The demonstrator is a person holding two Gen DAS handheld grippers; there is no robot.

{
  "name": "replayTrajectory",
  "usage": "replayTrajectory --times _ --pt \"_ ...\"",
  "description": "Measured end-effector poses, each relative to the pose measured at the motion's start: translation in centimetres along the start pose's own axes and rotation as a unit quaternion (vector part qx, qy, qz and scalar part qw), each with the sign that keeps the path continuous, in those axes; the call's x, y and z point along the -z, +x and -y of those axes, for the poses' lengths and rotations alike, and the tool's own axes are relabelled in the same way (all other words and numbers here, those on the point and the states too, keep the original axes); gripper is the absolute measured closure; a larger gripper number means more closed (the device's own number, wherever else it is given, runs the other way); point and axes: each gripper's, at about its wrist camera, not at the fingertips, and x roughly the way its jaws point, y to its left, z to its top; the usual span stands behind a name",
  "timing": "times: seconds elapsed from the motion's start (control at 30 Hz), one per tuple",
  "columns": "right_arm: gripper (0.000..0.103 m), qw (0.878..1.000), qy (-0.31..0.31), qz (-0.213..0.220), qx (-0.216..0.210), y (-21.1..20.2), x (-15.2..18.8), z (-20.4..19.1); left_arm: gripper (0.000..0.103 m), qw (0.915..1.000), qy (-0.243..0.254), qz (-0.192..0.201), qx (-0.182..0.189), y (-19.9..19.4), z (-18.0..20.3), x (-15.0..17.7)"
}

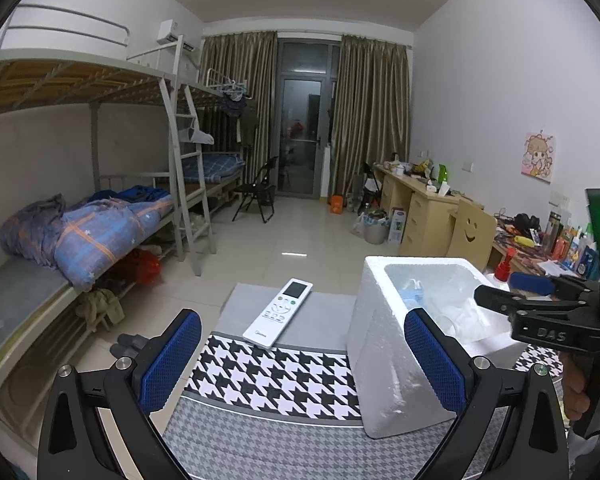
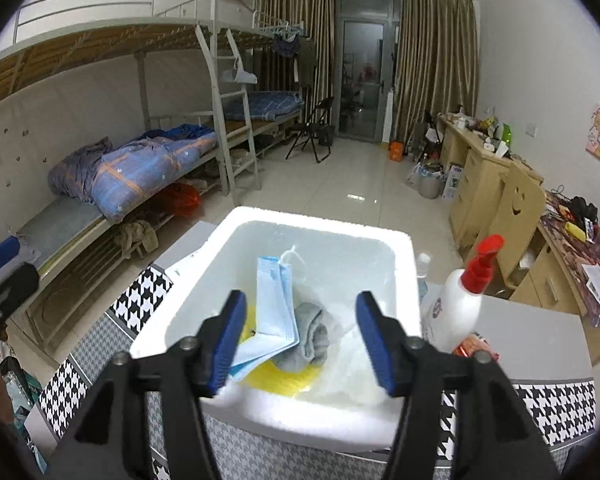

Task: Organize soft objects
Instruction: 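Lower the blue mask into the foam box and open the right tool, then withdraw both tools from the box and move toward the foam stick and packet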

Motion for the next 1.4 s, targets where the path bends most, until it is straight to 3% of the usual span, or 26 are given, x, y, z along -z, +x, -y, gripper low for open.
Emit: replayTrajectory --times 0.03,0.13,0.97,1.4 --pt "0.024 1.000 0.002 0.005 0.000 -0.4 0.0 0.0 0.001 1.0000 0.000 0.000 0.001 -0.1 0.0 0.1" --pt "0.017 1.000 -0.005 0.018 -0.003 -1.8 0.3 -0.1 0.001 1.0000 0.005 0.001 0.003 -0.3 0.5 0.2" --pt "0.016 0.996 -0.003 0.087 -0.010 -10.3 4.6 -0.8 0.001 0.9981 0.028 0.029 0.048 -7.1 4.0 2.0" --pt "0.016 0.992 0.008 0.128 0.011 -14.8 7.7 -0.4 0.001 0.9962 0.028 0.036 0.075 -10.1 6.3 4.8"
